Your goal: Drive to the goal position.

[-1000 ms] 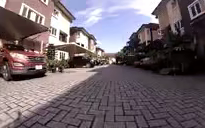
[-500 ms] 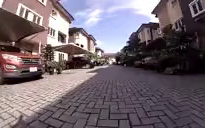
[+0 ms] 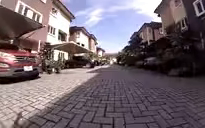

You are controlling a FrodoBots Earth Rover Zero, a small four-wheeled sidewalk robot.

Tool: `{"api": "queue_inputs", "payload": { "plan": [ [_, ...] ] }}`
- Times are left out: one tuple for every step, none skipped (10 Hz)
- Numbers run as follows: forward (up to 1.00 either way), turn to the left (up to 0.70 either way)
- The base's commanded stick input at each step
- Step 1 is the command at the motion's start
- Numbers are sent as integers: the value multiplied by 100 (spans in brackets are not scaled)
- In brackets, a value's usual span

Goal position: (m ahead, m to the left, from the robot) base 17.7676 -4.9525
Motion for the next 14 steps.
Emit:
{"api": "queue_inputs", "payload": {
  "plan": [
    [69, 3],
    [69, 3],
    [69, 3],
    [69, 3],
    [69, 3],
    [69, 3],
    [69, 3],
    [69, 3],
    [69, 3],
    [69, 3],
    [69, 3],
    [69, 3],
    [69, 3],
    [69, 3]
  ]
}}
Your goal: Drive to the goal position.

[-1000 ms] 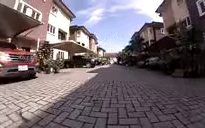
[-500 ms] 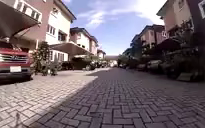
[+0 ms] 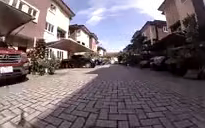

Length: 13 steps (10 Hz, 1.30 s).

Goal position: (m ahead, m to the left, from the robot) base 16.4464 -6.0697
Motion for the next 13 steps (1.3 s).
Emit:
{"api": "queue_inputs", "payload": {
  "plan": [
    [69, 3],
    [69, 3],
    [69, 3],
    [69, 3],
    [69, 3],
    [69, 3],
    [69, 3],
    [69, 3],
    [69, 3],
    [69, 3],
    [69, 3],
    [69, 3],
    [69, 3]
  ]
}}
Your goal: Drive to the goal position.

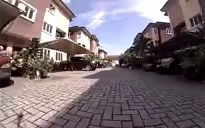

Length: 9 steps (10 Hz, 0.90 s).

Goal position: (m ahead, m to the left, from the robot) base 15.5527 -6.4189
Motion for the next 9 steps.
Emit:
{"api": "queue_inputs", "payload": {
  "plan": [
    [69, 3],
    [69, 3],
    [69, 3],
    [69, 3],
    [69, 3],
    [69, 3],
    [69, 3],
    [69, -35],
    [69, -25]
  ]
}}
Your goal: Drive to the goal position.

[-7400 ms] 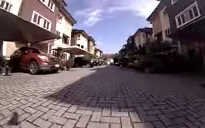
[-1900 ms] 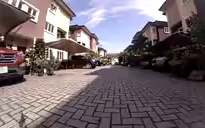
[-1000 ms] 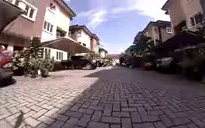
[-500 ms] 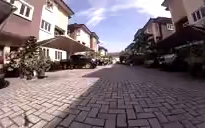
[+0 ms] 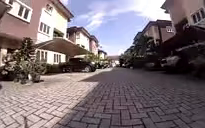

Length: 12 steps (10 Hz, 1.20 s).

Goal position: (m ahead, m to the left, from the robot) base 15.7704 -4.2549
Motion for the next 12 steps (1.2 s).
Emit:
{"api": "queue_inputs", "payload": {
  "plan": [
    [69, -2],
    [69, -35],
    [69, -28],
    [69, -5],
    [69, 2],
    [69, 3],
    [69, 3],
    [69, 3],
    [69, 3],
    [69, 3],
    [69, 3],
    [69, 3]
  ]
}}
